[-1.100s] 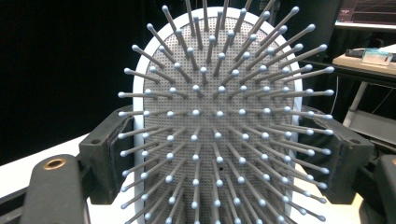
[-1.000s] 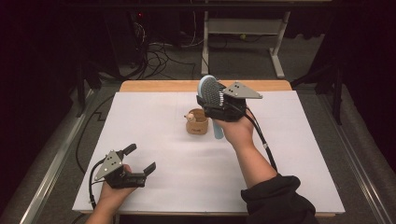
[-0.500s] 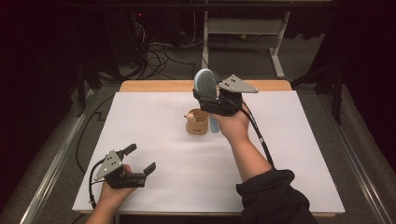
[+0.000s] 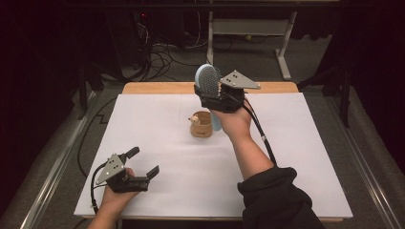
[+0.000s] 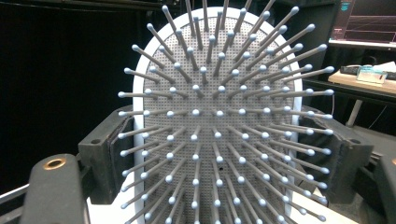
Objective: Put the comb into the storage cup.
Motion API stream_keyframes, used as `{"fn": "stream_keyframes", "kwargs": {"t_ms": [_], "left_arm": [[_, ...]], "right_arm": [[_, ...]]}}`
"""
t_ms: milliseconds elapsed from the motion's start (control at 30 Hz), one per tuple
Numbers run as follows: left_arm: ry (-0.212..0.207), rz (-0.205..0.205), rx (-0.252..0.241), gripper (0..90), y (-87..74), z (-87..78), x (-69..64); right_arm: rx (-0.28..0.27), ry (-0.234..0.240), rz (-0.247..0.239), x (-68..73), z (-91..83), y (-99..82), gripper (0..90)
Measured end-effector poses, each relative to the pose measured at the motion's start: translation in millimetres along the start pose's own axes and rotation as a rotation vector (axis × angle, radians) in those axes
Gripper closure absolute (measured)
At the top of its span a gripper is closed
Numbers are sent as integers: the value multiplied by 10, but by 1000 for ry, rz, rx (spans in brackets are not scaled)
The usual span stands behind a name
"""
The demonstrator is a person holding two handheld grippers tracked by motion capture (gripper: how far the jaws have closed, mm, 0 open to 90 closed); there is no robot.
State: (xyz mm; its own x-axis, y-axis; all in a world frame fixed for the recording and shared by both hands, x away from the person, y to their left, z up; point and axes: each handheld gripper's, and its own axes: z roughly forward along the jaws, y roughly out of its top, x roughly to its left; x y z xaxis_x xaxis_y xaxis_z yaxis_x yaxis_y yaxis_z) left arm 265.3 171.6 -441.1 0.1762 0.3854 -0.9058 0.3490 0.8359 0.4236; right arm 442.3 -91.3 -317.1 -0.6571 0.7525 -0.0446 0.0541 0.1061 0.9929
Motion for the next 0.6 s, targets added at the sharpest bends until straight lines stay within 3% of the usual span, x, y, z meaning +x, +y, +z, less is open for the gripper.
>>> {"fn": "stream_keyframes", "kwargs": {"t_ms": [600], "left_arm": [[-3, -1, 1, 1, 3, -1, -1]], "right_arm": [[-19, -10, -13, 25, 165, 115, 209]]}}
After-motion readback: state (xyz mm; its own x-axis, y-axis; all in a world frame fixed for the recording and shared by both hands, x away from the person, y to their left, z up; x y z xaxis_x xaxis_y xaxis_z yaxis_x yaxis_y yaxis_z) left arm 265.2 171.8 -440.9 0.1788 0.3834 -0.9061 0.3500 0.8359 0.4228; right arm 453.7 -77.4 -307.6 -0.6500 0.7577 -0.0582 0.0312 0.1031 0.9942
